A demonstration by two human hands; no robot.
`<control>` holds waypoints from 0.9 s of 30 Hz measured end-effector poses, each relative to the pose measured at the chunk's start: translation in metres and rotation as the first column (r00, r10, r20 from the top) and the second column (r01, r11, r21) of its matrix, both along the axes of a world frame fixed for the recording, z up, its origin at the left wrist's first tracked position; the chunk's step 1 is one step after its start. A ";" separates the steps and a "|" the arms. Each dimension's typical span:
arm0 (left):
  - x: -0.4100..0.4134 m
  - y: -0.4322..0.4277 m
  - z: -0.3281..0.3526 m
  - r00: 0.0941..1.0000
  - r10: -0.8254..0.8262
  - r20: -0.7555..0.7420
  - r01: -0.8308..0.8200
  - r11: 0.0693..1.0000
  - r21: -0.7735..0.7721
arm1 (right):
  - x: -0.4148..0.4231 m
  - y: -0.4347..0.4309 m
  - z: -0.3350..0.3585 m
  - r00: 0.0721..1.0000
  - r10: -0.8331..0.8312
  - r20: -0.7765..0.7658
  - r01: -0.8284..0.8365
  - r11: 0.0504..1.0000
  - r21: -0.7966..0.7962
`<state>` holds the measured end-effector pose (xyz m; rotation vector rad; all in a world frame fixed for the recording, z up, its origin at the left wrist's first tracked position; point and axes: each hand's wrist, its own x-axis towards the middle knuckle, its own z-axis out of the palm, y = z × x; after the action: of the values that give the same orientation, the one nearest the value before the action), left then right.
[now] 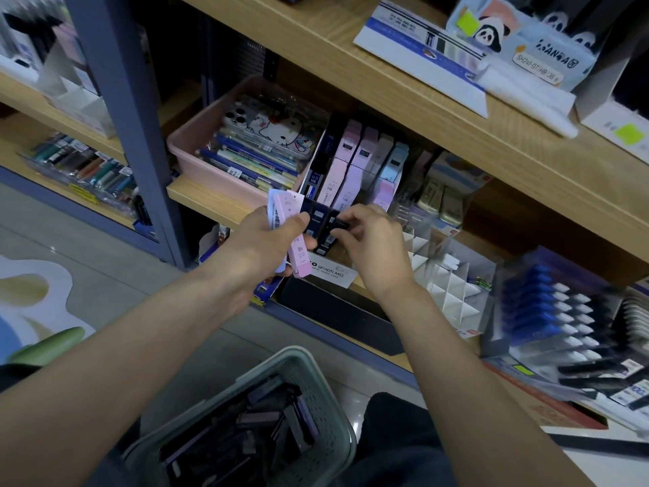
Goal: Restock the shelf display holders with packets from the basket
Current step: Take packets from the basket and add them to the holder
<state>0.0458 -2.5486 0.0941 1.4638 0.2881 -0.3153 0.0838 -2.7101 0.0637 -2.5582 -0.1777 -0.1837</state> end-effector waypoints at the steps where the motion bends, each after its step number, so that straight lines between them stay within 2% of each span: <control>1: 0.000 0.000 0.000 1.000 -0.003 0.000 0.003 1.000 0.002 | 0.000 0.001 -0.001 1.000 0.009 0.024 -0.008 0.999 -0.037; 9: -0.001 -0.001 -0.003 1.000 -0.024 -0.004 0.024 1.000 0.011 | 0.000 0.005 -0.004 0.993 0.011 0.119 0.013 0.979 -0.203; 12: 0.000 -0.002 -0.004 1.000 -0.028 -0.004 0.028 1.000 0.013 | -0.001 0.006 -0.001 0.992 0.003 0.123 0.021 0.981 -0.195; 14: 0.002 -0.002 -0.004 1.000 -0.016 0.009 0.016 1.000 0.022 | -0.002 0.011 0.003 0.992 -0.032 0.125 0.040 0.997 -0.063; 15: 0.002 -0.002 -0.005 1.000 -0.007 0.018 0.006 1.000 0.029 | -0.004 0.015 0.008 0.995 -0.064 0.074 0.059 0.996 0.070; 17: 0.003 -0.002 -0.005 0.999 0.015 0.028 -0.016 0.999 0.033 | -0.012 0.023 0.021 0.975 -0.066 -0.213 0.144 0.915 0.376; 19: 0.003 -0.002 -0.005 0.999 0.033 0.037 -0.034 0.999 0.029 | -0.022 0.029 0.034 0.864 0.095 -0.495 0.221 0.812 0.541; 20: 0.003 -0.002 -0.005 0.998 0.038 0.042 -0.040 0.999 0.026 | -0.026 0.031 0.037 0.805 0.186 -0.564 0.227 0.780 0.582; 21: 0.003 -0.002 -0.005 0.998 0.046 0.048 -0.047 0.999 0.027 | -0.030 0.032 0.039 0.767 0.258 -0.587 0.217 0.757 0.617; 23: 0.004 -0.001 -0.004 0.997 0.058 0.049 -0.059 0.998 0.036 | -0.035 0.033 0.038 0.757 0.317 -0.572 0.216 0.704 0.676; 27: 0.004 0.001 -0.003 0.998 0.047 0.030 -0.049 0.998 0.040 | -0.034 0.028 0.040 0.814 0.221 -0.537 0.285 0.654 0.701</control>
<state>0.0498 -2.5475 0.0912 1.4977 0.3069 -0.2502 0.0493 -2.6822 0.1036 -1.6392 0.1701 0.4510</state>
